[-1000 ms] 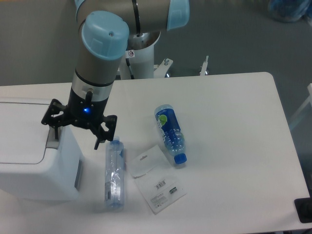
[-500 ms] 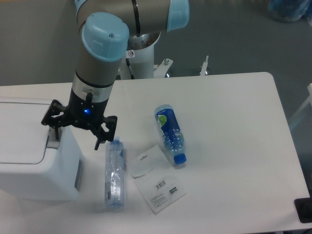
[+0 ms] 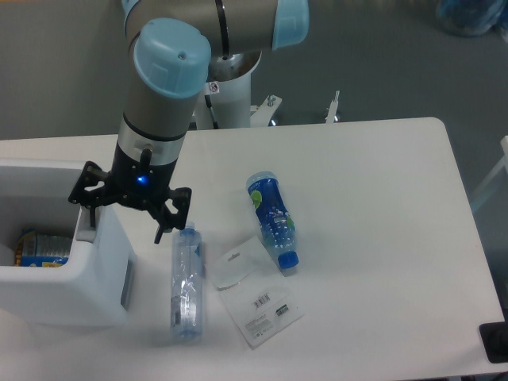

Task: Open the trash can

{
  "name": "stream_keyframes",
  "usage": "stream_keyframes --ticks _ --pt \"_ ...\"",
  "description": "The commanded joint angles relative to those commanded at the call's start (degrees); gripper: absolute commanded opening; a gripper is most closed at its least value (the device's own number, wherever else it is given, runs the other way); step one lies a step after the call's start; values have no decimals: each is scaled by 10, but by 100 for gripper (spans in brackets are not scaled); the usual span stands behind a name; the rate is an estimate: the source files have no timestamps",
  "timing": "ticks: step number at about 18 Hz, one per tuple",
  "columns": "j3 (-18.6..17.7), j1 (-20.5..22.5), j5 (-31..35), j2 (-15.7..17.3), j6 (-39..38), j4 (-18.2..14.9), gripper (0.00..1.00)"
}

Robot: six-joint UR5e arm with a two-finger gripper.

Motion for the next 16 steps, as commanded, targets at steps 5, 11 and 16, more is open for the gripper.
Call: stream_keyframes --ticks 5,11,16 --pt "4 38 2 16 9 3 100" --pt "1 120 6 17 22 7 100" --pt "-11 185 24 11 114 7 100"
